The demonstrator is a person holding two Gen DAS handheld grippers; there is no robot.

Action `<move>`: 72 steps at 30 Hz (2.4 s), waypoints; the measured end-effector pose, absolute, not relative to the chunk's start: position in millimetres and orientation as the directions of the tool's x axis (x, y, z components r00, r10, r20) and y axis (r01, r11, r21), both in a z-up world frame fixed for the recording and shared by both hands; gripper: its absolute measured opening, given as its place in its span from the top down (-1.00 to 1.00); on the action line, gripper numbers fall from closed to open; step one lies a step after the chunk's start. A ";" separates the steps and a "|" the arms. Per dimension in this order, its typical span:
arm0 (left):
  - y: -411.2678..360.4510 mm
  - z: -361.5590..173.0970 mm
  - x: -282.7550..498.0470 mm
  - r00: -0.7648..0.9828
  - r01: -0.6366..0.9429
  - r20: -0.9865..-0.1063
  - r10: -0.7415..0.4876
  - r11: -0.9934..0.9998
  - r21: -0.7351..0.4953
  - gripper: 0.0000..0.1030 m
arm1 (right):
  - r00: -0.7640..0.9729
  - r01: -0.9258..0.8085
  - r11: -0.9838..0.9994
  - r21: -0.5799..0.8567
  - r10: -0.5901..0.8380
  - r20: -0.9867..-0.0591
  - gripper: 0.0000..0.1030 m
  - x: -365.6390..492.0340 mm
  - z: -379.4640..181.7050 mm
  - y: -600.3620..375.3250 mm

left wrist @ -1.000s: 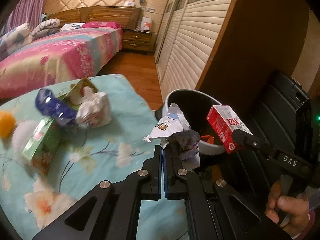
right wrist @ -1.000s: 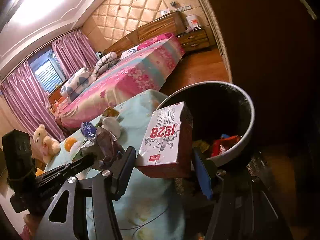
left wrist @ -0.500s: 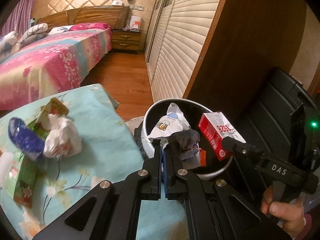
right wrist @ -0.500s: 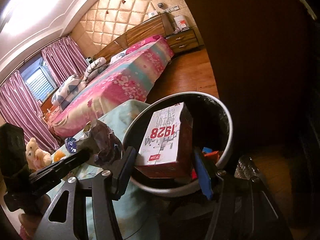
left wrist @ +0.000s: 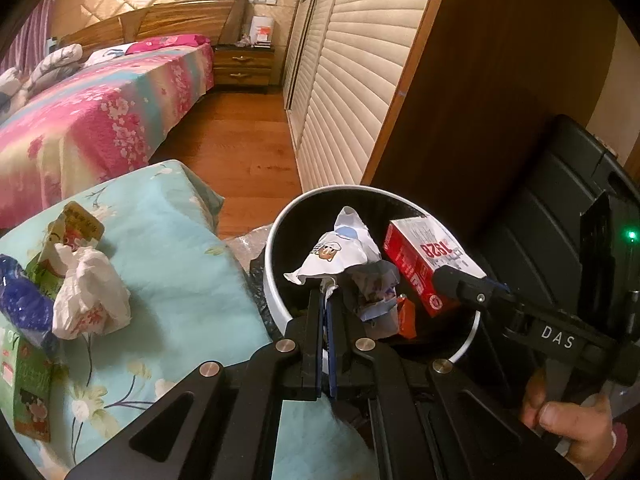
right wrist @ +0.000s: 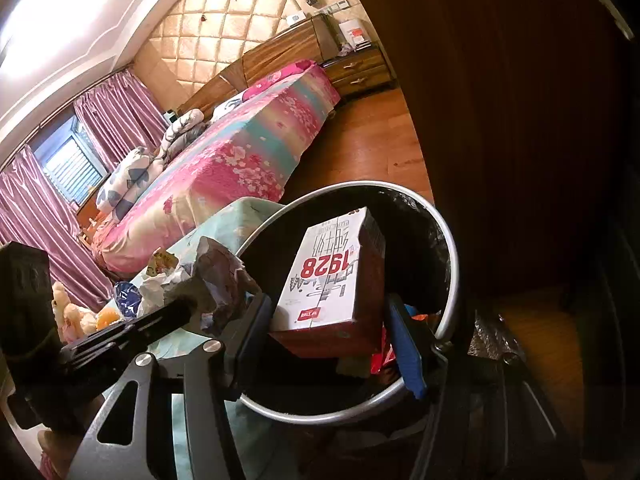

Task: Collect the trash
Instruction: 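Open the left tool over the bin while the right tool releases the milk carton, then move both open tools back toward the trash on the bed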

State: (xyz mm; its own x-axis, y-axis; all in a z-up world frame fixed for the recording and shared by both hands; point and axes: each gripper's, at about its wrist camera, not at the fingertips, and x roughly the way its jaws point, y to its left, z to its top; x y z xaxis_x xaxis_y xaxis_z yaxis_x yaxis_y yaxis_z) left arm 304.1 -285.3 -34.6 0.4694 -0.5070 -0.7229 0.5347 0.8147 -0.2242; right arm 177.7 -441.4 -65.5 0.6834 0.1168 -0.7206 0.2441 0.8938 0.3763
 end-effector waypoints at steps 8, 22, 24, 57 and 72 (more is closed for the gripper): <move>-291.2 -34.6 304.1 0.447 0.540 -0.735 -0.510 0.809 -0.233 0.63 | 0.676 0.253 0.874 0.415 0.147 -0.722 -0.19 179.8 -68.0 -450.7; -232.0 -33.0 269.5 0.507 0.458 -0.708 -0.492 0.849 -0.263 0.19 | 0.695 0.234 0.879 0.416 0.148 -0.703 -0.35 166.0 -59.4 -431.2; -217.7 -32.8 262.6 0.515 0.435 -0.706 -0.486 0.858 -0.273 0.17 | 0.702 0.220 0.887 0.407 0.146 -0.697 -0.39 163.1 -56.3 -422.7; -45.1 -37.6 198.8 0.620 0.122 -0.726 -0.299 0.950 -0.288 0.07 | 0.614 -0.027 0.921 0.388 0.322 -0.721 -0.57 179.6 -73.9 -279.6; -11.8 -46.1 217.9 0.631 0.067 -0.736 -0.247 0.962 -0.265 0.07 | 0.570 -0.047 0.927 0.372 0.331 -0.752 -0.57 205.0 -94.7 -254.9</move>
State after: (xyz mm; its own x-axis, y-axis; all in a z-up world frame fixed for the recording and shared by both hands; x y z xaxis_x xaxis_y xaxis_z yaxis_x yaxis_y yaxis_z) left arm 217.9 -11.8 -46.1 0.6306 -0.2466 -0.7359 0.0668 0.9619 -0.2651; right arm 205.0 -254.9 -94.7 0.5702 0.3307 -0.7520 -0.0466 0.9269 0.3723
